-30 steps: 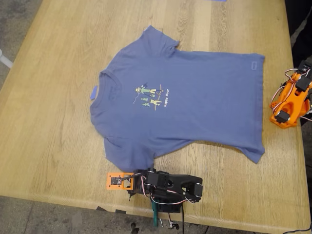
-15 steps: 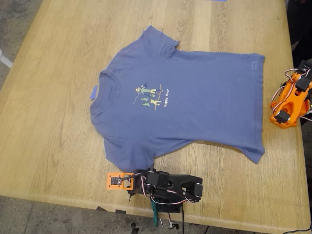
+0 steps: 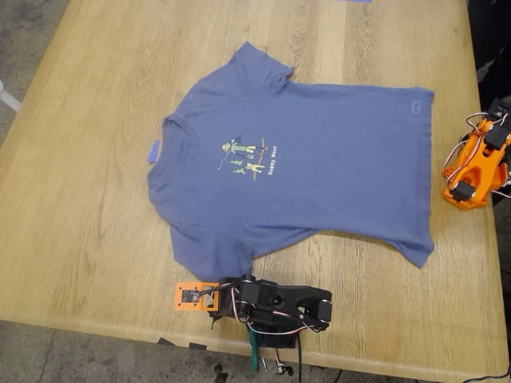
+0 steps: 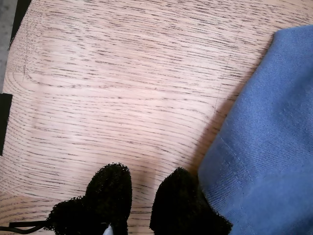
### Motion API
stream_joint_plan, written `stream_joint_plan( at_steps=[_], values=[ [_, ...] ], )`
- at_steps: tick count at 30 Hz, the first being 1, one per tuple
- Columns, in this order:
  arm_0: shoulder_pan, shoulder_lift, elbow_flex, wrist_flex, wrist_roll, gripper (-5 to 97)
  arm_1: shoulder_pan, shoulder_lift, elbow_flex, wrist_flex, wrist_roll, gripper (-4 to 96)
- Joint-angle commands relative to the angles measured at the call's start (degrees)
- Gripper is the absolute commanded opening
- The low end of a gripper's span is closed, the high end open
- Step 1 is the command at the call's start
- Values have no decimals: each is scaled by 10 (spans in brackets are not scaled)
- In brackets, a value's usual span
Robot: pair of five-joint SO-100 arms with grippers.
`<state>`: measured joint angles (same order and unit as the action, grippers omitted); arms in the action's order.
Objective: Fold a T-shirt
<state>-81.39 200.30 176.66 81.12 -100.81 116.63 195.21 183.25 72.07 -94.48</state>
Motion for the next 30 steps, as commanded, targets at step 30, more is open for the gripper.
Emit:
stream_joint_plan(
  at_steps=[30],
  values=[
    [-22, 65, -11, -135, 62, 3, 81, -1, 21, -118, 1, 144]
  ],
)
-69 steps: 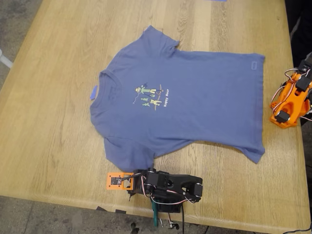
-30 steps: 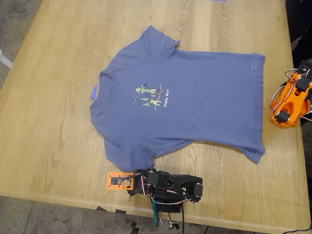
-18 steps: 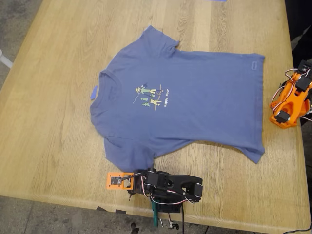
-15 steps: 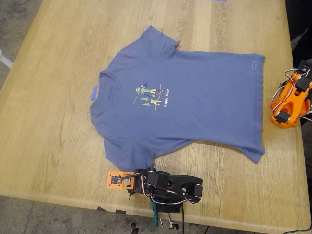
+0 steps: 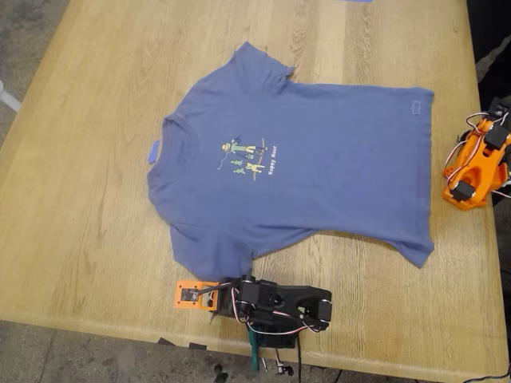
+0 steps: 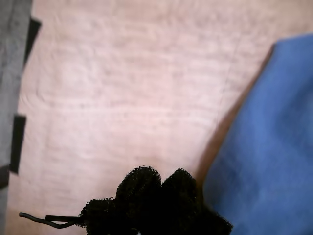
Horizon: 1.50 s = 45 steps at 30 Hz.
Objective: Fold a T-shirt
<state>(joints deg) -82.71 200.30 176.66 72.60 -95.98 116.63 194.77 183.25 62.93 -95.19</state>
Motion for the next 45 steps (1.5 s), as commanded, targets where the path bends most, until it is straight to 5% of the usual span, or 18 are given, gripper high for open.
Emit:
stream_joint_plan(
  at_steps=[1, 9, 15, 27, 33, 40, 45],
  values=[
    [-8, 65, -13, -62, 10, 18, 78, 4, 8, -15, 11, 144],
    [37, 62, -134, -2, 12, 140, 56, 2, -160, 80, 75, 194],
    [37, 39, -238, 9, 10, 132, -1, -54, -333, 120, 101, 185],
    [176, -290, -584, 15, 40, 165, -163, -272, -709, 224, 89, 174],
    [202, -351, -574, -68, 54, 185, -325, -310, -804, 284, 86, 189],
    [411, -420, -555, -164, 4, 196, -546, -389, -847, 235, 90, 190],
    [453, -439, -496, -216, -8, 218, -670, -471, -889, 227, 86, 187]
  ],
)
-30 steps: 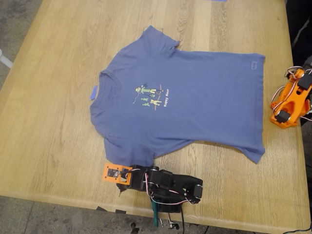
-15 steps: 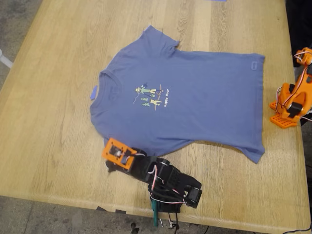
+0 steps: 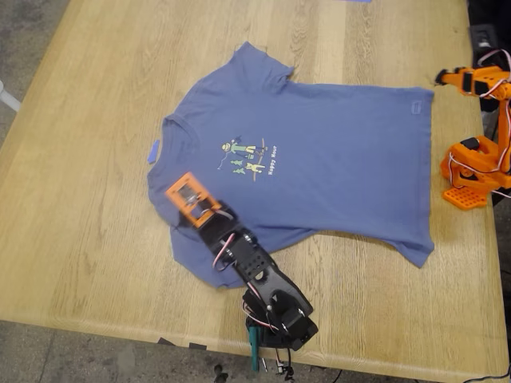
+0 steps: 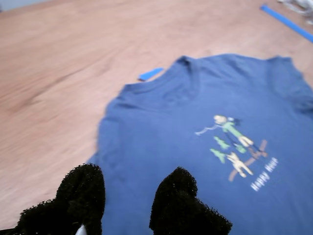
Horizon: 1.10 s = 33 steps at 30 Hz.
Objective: Fold a T-shirt
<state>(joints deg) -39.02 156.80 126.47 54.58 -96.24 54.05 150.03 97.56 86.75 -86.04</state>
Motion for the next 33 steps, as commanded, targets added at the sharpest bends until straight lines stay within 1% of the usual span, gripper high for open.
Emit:
stream_joint_plan(
  at_steps=[1, 4, 7, 11, 15, 18, 22, 27, 30, 33],
  values=[
    [16, -9, 18, -41, -4, 219, -69, -40, -36, -17, -5, 187],
    [11, -40, 51, -86, 5, 222, -142, -95, -40, -49, -4, 178],
    [12, -108, 61, -159, 10, 239, -211, -150, -40, -88, 2, 172],
    [19, -223, 36, -257, 11, 243, -282, -199, 7, -192, 3, 172],
    [26, -329, -6, -323, 15, 261, -334, -267, -4, -257, 7, 162],
    [23, -410, -52, -360, 20, 267, -362, -315, -18, -296, 11, 160],
    [12, -520, -126, -399, 25, 299, -399, -364, -25, -335, 16, 160],
    [10, -639, -229, -423, 34, 323, -430, -402, -35, -353, 20, 157],
    [8, -717, -307, -430, 43, 348, -446, -427, -54, -357, 25, 162],
    [7, -786, -379, -432, 65, 384, -462, -450, -69, -360, 28, 164]
  ],
)
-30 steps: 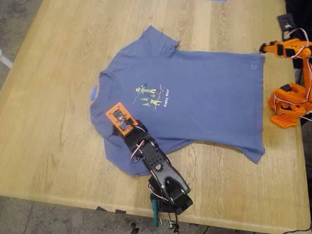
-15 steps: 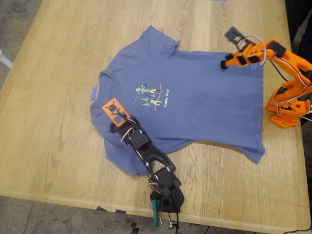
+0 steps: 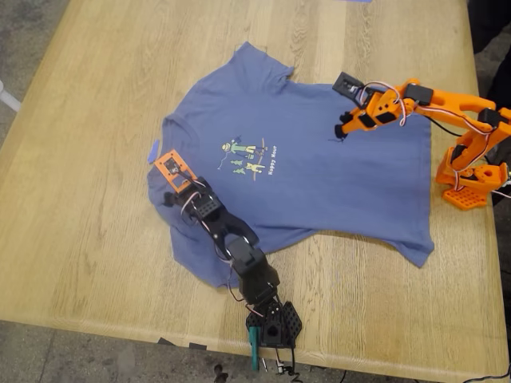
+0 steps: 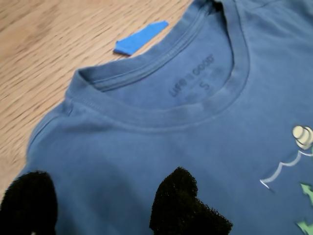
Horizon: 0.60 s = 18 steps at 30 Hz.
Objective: Fold a T-shirt
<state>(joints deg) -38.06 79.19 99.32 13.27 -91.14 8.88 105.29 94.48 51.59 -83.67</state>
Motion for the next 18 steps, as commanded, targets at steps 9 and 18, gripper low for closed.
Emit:
stream_joint_plan(
  at_steps=[9, 18],
  values=[
    [-34, -131, -239, -9, 50, 455, -44, -39, -54, -23, 10, 166],
    [-33, -196, -269, -4, 47, 430, -92, -78, -40, -62, 19, 183]
  ],
)
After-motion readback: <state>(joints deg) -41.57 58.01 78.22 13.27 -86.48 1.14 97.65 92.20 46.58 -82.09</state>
